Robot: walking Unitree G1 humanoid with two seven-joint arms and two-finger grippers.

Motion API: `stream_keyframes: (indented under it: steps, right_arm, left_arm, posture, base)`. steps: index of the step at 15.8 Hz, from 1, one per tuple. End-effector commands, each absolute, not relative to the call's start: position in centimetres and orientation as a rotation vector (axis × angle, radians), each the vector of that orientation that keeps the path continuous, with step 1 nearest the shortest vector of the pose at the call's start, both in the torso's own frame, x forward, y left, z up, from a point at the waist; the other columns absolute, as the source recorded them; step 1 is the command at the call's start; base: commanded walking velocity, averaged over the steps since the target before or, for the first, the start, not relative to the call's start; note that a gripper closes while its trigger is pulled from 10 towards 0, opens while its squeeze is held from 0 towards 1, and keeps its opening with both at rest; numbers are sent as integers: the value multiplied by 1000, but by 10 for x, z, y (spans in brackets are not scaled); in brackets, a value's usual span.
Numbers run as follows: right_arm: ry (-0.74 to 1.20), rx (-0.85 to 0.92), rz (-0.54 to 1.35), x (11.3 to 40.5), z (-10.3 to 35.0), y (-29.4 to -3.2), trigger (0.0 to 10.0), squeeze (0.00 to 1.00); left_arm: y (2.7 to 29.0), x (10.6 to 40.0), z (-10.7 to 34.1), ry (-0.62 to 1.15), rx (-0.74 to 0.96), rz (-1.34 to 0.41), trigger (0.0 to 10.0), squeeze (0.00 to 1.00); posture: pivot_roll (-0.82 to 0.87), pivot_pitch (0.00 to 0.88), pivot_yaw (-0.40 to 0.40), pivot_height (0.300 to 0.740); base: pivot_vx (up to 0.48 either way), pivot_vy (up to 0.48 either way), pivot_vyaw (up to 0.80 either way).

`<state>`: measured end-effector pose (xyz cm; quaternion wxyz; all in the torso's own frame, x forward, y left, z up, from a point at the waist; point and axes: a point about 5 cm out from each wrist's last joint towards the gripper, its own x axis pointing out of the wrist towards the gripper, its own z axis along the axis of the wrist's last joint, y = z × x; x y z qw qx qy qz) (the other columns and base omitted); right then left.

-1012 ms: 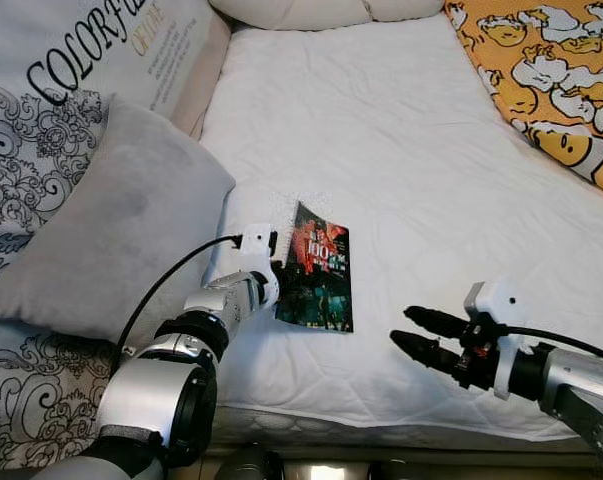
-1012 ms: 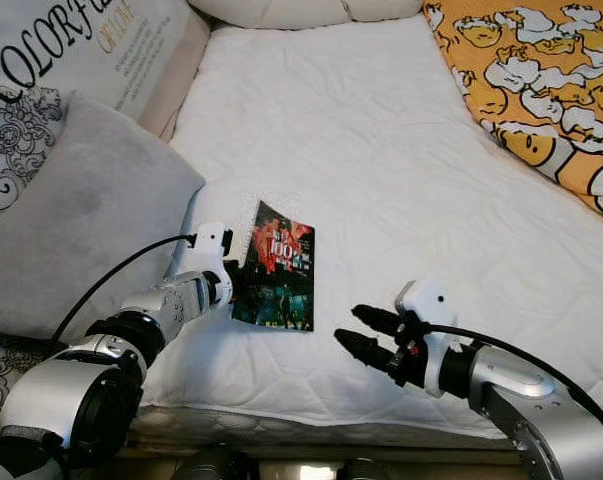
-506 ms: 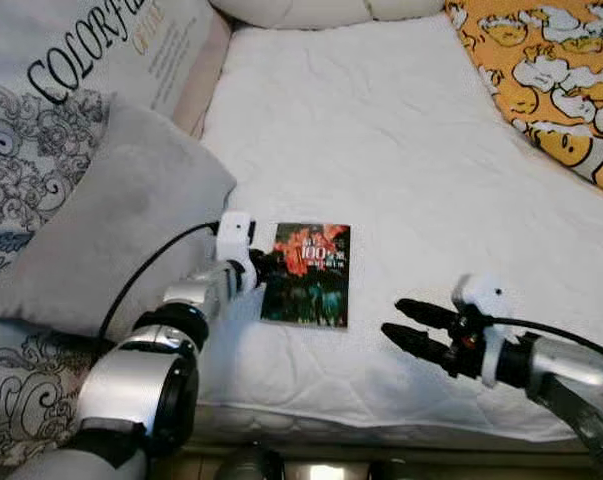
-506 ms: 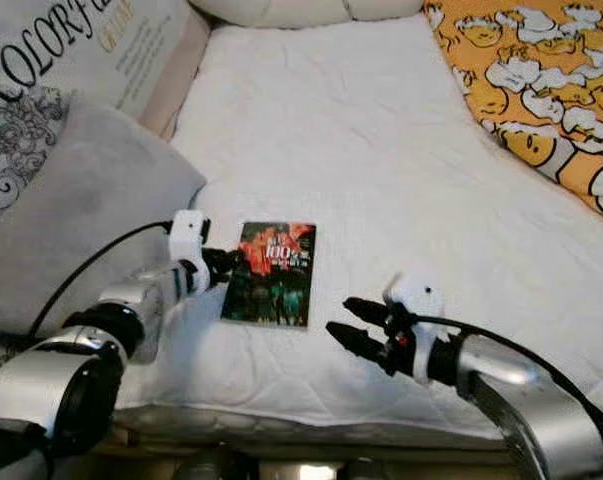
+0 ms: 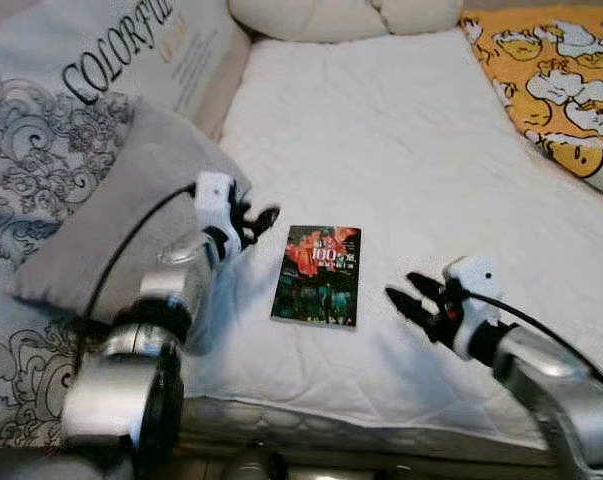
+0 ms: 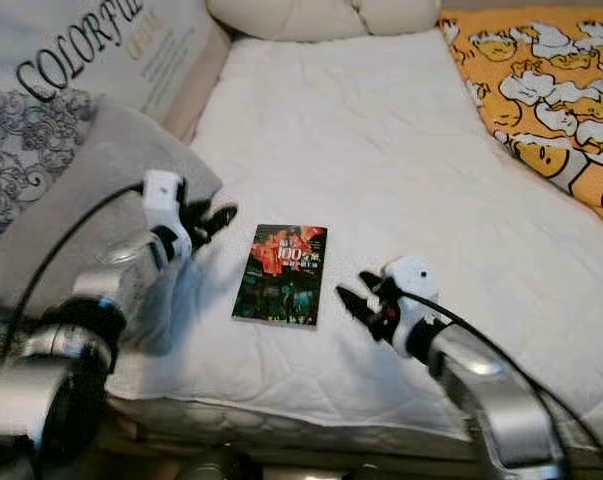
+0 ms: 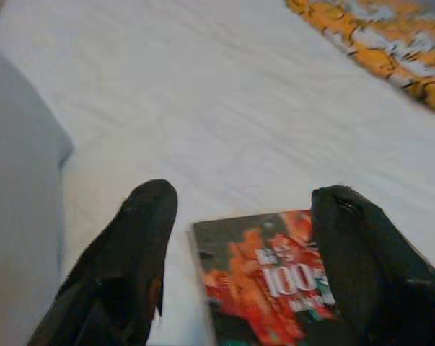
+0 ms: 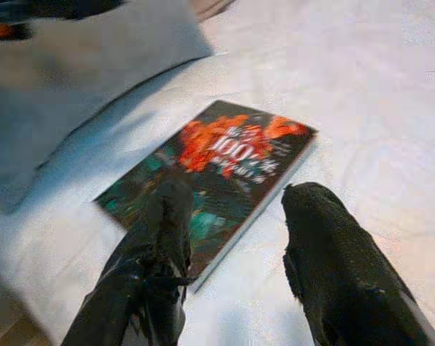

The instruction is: Clean up the room

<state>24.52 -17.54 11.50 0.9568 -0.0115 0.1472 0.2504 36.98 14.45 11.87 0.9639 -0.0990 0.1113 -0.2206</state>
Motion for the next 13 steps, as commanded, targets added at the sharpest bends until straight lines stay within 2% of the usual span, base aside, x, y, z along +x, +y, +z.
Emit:
stream_keyframes:
  steps: [1, 4, 7, 9, 13]
  right_arm:
    - [280, -10, 408, 249, 116, -180, 10000, 0]
    - [223, 17, 227, 256, 116, -179, 10000, 0]
    - [227, 0, 108, 256, 112, -179, 10000, 0]
    - [239, -12, 100, 255, 108, -176, 10000, 0]
    - [226, -45, 144, 255, 107, -165, 10000, 0]
  left_arm:
    - [146, 360, 116, 231, -217, -454, 10000, 0]
    - [149, 322, 123, 87, -127, -406, 10000, 0]
    - [156, 299, 125, 90, -70, -335, 10000, 0]
    - [163, 290, 124, 104, -43, -268, 10000, 0]
    - [170, 283, 129, 108, -32, -177, 10000, 0]
  posture:
    - [-43, 0, 97, 740]
    - [-27, 0, 86, 740]
    - [-22, 0, 79, 740]
    - [-20, 0, 76, 740]
    - [-15, 0, 74, 740]
  base:
    - [0, 0, 0]
    - [0, 0, 0]
    - [0, 0, 0]
    - [0, -131, 0]
    - [0, -367, 0]
